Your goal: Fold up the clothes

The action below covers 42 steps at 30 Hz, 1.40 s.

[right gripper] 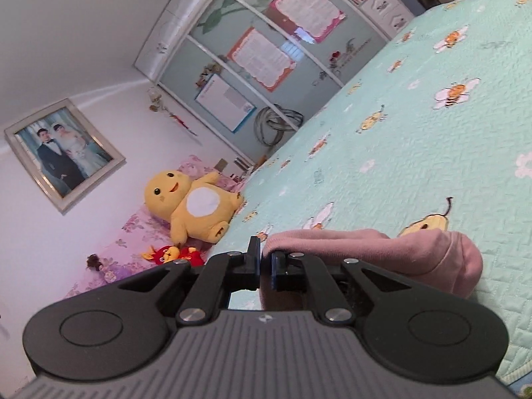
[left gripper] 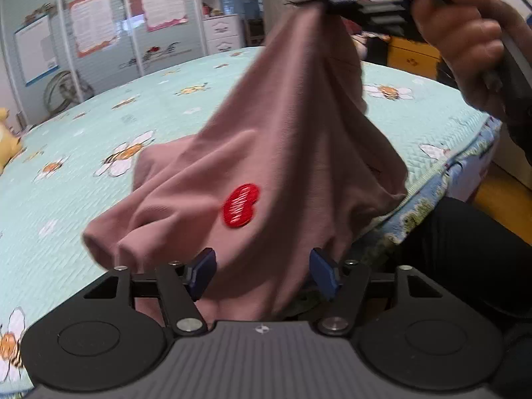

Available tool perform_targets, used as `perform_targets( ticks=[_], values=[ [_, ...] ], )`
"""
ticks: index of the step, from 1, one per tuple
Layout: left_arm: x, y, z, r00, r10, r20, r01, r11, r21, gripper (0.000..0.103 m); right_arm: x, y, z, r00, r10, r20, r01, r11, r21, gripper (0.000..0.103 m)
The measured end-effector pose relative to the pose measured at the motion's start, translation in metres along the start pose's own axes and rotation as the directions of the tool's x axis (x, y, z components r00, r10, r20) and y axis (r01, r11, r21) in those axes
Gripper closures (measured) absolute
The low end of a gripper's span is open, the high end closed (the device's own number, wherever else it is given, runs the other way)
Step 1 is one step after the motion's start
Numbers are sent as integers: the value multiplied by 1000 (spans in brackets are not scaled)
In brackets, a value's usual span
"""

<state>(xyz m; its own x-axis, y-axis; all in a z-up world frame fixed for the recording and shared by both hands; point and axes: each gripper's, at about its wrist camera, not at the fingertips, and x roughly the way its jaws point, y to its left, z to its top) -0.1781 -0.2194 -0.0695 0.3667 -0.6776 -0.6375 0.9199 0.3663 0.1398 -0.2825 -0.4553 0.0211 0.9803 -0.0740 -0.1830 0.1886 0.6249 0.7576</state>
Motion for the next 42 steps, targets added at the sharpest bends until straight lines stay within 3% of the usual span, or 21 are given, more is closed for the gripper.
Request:
perform_targets(
  ticks=[3, 7, 8, 9, 10, 12, 14, 16, 19, 21, 23, 25, 27, 32, 38, 42],
  values=[
    [21, -11, -2, 999, -10, -42, 13, 998, 62, 31, 3, 8, -3, 1000, 28, -14, -29, 1000, -8, 96],
    [44, -14, -6, 997, -28, -75, 31, 999, 38, 36, 4, 10, -4, 998, 39, -39, -40, 999, -15, 96],
    [47, -13, -6, 996, -35, -81, 37, 999, 20, 51, 4, 11, -5, 998, 40, -46, -41, 999, -17, 96],
    [50, -11, -6, 995, -41, -88, 41, 999, -1, 83, 4, 10, -4, 998, 38, -49, -39, 999, -18, 96],
    [50, -7, -5, 995, -49, -89, 47, 998, -30, 97, 3, 11, -4, 998, 37, -50, -38, 999, -18, 96],
    [40, 5, -1, 998, -50, -39, 46, 995, -92, 98, 3, 10, -2, 998, 34, -52, -35, 999, -16, 96],
    [16, 22, 10, 999, 9, 44, -3, 991, -134, 98, 2, 12, 0, 998, 39, -47, -40, 999, -19, 96],
    [-13, 41, 22, 987, 82, 135, -57, 983, -177, 98, -2, 16, 4, 998, 52, -31, -53, 998, -28, 96],
    [-63, 76, 43, 941, 204, 271, -138, 960, -244, 98, -4, 20, 12, 996, 83, -25, -84, 996, -36, 92],
    [-86, 101, 50, 909, 272, 316, -176, 937, -301, 98, 2, 19, 15, 993, 103, -51, -104, 994, -17, 84],
    [-94, 123, 48, 895, 322, 308, -206, 912, -355, 98, 11, 19, 12, 991, 92, -93, -93, 996, -5, 80],
    [-90, 135, 40, 894, 366, 258, -249, 886, -392, 98, 23, 17, 3, 982, 84, -170, -85, 996, 2, 68],
    [-86, 140, 27, 902, 374, 214, -261, 870, -419, 98, 32, 15, -9, 962, 70, -264, -73, 997, -2, 58],
    [-76, 139, -3, 928, 346, 136, -257, 862, -437, 98, 18, 3, -37, 905, -12, -426, -44, 992, -121, 54],
    [-57, 131, -13, 941, 325, 97, -252, 861, -442, 97, -10, -27, -51, 922, -214, -324, 163, 971, -176, 43],
    [-54, 126, -12, 940, 329, 93, -261, 866, -427, 92, 7, -24, -69, 918, -278, -284, 205, 943, -261, 35]
  ],
)
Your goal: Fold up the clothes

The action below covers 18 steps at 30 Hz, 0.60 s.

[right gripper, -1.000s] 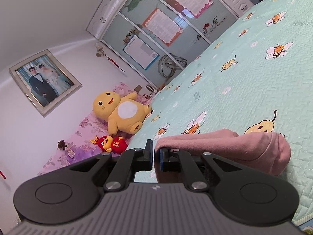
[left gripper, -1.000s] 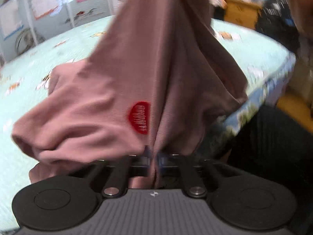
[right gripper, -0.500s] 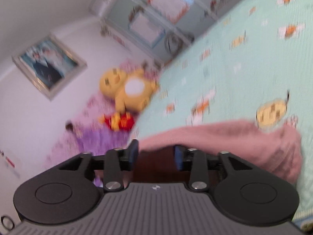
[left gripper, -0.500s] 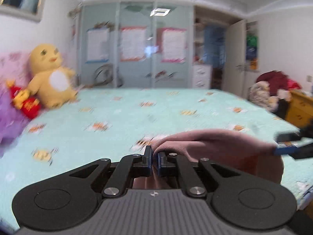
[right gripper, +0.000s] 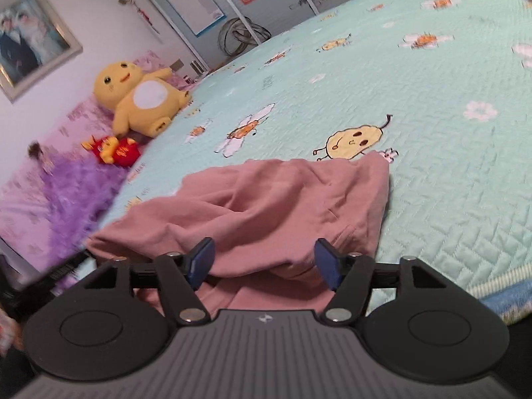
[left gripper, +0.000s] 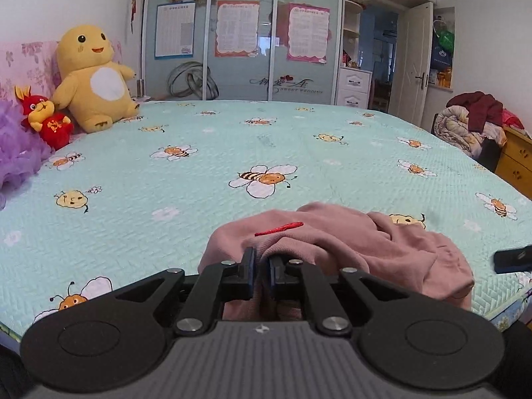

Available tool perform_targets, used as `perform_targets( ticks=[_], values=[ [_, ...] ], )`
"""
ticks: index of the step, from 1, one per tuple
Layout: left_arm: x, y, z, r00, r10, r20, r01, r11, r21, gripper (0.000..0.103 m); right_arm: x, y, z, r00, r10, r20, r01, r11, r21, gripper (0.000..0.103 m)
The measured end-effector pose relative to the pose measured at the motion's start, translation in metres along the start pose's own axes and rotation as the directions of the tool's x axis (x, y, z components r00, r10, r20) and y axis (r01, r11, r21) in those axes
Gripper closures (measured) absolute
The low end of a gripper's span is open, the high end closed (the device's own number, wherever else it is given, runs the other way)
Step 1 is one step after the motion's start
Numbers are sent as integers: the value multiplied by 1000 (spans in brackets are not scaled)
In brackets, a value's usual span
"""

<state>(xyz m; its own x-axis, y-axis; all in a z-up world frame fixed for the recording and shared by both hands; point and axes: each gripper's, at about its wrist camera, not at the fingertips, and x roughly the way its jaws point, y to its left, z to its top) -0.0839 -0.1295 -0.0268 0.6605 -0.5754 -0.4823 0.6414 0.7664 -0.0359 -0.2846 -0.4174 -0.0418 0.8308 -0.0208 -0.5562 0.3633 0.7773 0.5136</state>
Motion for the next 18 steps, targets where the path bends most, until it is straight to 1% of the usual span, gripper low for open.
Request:
perform_targets(
  ticks=[1, 2, 3, 5, 7, 8, 9, 11, 12, 13, 14, 15, 16, 17, 18],
  values=[
    [1, -1, -2, 1000, 5, -8, -5, 1000, 1, 89, 8, 6, -2, 1000, -13, -1, 13, 999, -47, 34],
    [3, -1, -5, 1000, 13, -18, -13, 1000, 1, 77, 16, 11, -5, 1000, -30, -3, 30, 994, -104, 31],
    [5, -1, -10, 999, 23, -29, -23, 1000, -4, 60, 26, 18, -9, 999, -49, -10, 47, 986, -162, 31],
    [11, -1, -19, 998, 38, -56, -39, 999, -19, 50, 51, 27, -20, 995, -82, -50, 65, 959, -277, 30],
    [19, 1, -26, 995, 33, -97, -37, 998, -40, 50, 79, 34, -29, 987, -149, -53, 120, 921, -371, 30],
    [22, 1, -28, 993, 32, -113, -37, 998, -44, 50, 93, 37, -34, 982, -183, -52, 145, 897, -416, 33],
    [24, 0, -29, 992, 32, -119, -36, 999, -36, 50, 107, 40, -39, 975, -216, -49, 170, 871, -461, 53],
    [26, -6, -29, 991, 32, -126, -34, 999, -12, 50, 114, 42, -18, 977, -212, -13, 186, 884, -428, 83],
    [26, -8, -30, 991, 32, -130, -32, 999, 0, 50, 117, 43, -8, 978, -209, 5, 193, 891, -412, 89],
    [27, -12, -30, 991, 27, -128, -26, 1000, 12, 50, 108, 42, 9, 974, -213, 79, 227, 896, -383, 90],
    [28, -15, -28, 992, 11, -123, -8, 1000, 22, 49, 99, 41, 26, 964, -218, 151, 258, 900, -351, 94],
    [29, -20, -26, 993, -9, -117, 12, 999, 30, 46, 90, 40, 42, 949, -224, 223, 287, 904, -317, 95],
    [31, -26, -23, 994, -29, -108, 34, 998, 47, 44, 77, 37, 57, 926, -242, 290, 323, 906, -276, 96],
    [33, -34, -21, 994, -49, -98, 56, 996, 66, 41, 63, 30, 72, 904, -252, 346, 340, 913, -224, 95],
    [36, -42, -19, 994, -70, -88, 77, 993, 86, 41, 51, 23, 84, 885, -264, 384, 351, 919, -179, 95]
  ],
)
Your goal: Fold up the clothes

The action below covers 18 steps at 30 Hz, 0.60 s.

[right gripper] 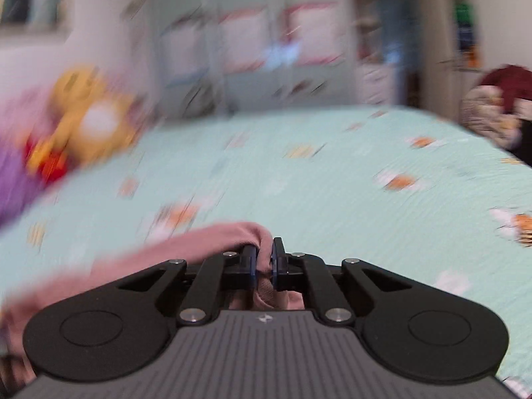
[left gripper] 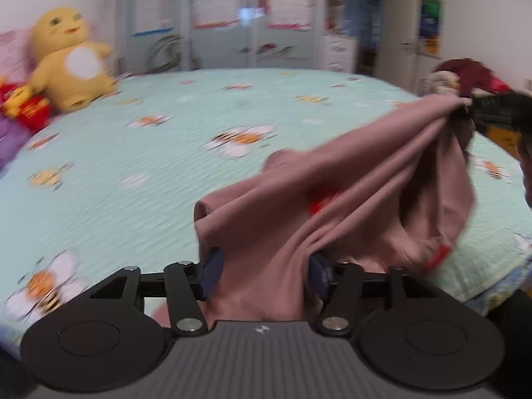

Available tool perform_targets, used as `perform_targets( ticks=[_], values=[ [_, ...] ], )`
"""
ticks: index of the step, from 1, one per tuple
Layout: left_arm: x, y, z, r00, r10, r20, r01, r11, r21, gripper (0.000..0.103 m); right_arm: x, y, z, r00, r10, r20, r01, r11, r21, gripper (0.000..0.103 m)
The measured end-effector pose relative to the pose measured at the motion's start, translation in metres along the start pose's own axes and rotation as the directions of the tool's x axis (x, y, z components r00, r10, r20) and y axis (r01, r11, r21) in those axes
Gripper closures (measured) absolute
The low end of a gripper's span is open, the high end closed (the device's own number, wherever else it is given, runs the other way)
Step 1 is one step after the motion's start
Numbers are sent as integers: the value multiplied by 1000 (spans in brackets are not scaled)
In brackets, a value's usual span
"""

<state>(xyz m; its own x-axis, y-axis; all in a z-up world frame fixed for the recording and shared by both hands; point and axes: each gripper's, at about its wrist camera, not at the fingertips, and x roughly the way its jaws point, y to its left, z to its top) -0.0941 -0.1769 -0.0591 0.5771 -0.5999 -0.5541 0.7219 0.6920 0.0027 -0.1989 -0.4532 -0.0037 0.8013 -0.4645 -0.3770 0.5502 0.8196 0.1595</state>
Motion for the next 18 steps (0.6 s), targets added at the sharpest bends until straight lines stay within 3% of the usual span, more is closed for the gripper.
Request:
perform_targets(
  ticks=[4, 8, 10, 12, 14, 15, 16, 17, 18],
  values=[
    [35, -36, 3, 999, -34, -4, 34, 987, 155, 39, -12, -33, 1, 996, -91, -6, 91, 996, 2, 95],
    [83, -45, -12, 996, 34, -79, -20, 985, 172, 39, -5, -48, -52, 977, -107, -182, 116, 992, 39, 86],
    [91, -45, -15, 995, 49, -82, -33, 983, 178, 37, -4, -46, -77, 965, -78, -252, 95, 994, 53, 77],
    [93, -46, -13, 995, 55, -85, -37, 979, 200, 35, -4, -39, -95, 954, -34, -298, 52, 997, 53, 49],
    [95, -45, -8, 994, 52, -97, -31, 977, 210, 37, -6, -18, -101, 955, -29, -295, 30, 1000, -1, 40],
    [96, -44, -4, 994, 47, -102, -25, 977, 214, 45, 0, -14, -101, 957, -31, -290, 26, 999, -23, 37],
    [95, -42, 1, 994, 43, -103, -19, 976, 219, 53, 7, -9, -100, 958, -33, -284, 21, 999, -45, 37],
    [93, -40, 8, 994, 39, -103, -16, 977, 215, 72, 13, -5, -100, 960, -35, -279, 17, 998, -66, 43],
    [91, -37, 16, 994, 35, -103, -13, 978, 206, 84, 22, -3, -94, 956, -37, -292, 18, 997, -70, 77]
  ],
)
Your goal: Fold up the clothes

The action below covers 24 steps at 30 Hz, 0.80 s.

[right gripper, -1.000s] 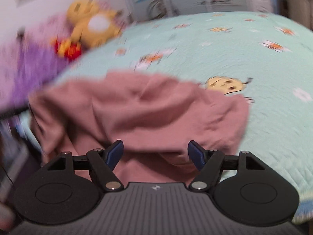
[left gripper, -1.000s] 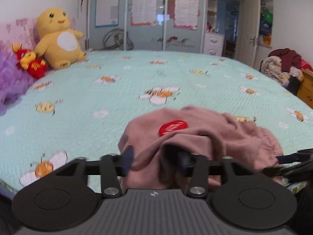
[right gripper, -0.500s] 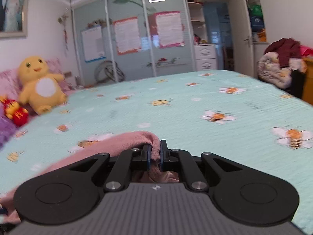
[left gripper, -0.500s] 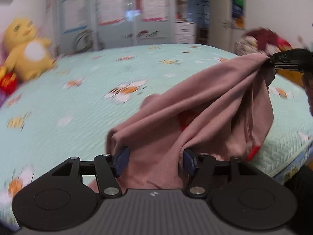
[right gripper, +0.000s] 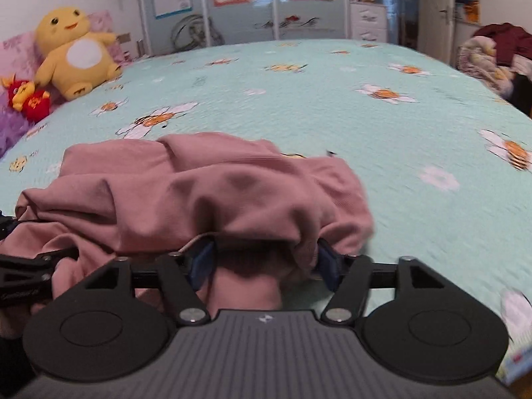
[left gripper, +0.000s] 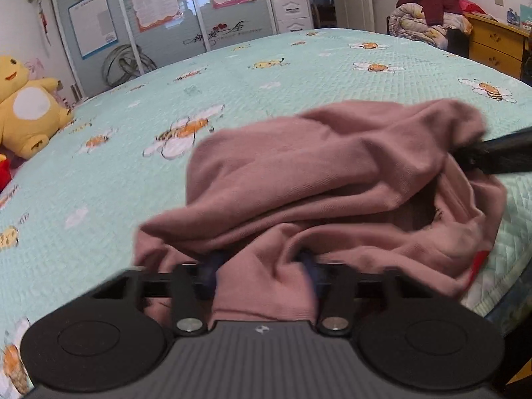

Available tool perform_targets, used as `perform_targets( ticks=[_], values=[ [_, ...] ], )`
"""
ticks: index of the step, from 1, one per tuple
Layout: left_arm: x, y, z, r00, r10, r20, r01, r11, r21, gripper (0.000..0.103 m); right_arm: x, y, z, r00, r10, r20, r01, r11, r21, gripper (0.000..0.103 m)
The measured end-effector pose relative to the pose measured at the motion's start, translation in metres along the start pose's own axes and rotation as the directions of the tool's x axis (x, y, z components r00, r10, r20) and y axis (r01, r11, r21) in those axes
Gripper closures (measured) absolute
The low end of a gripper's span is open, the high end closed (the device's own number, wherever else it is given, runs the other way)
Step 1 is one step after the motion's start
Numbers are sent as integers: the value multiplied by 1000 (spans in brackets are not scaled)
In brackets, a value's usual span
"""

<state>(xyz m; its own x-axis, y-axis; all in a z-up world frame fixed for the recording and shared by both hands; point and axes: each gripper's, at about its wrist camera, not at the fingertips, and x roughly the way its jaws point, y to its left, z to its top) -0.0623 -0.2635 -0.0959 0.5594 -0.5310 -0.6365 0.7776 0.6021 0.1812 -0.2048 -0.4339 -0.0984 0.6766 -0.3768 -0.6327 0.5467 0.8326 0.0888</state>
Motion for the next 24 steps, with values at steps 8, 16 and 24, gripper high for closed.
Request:
perform_targets(
  ticks=[8, 16, 24],
  values=[
    [-91, 28, 115, 945, -34, 325, 52, 998, -46, 96, -85, -22, 83, 947, 10, 322, -48, 993, 108, 98],
    [-152, 10, 169, 873, -125, 472, 157, 987, -28, 78, -175, -50, 120, 815, -20, 579, -87, 984, 155, 96],
    [-52, 18, 86, 995, -81, 57, 91, 975, -203, 48, -127, -59, 72, 930, 38, 366, -114, 975, 189, 46]
  ],
)
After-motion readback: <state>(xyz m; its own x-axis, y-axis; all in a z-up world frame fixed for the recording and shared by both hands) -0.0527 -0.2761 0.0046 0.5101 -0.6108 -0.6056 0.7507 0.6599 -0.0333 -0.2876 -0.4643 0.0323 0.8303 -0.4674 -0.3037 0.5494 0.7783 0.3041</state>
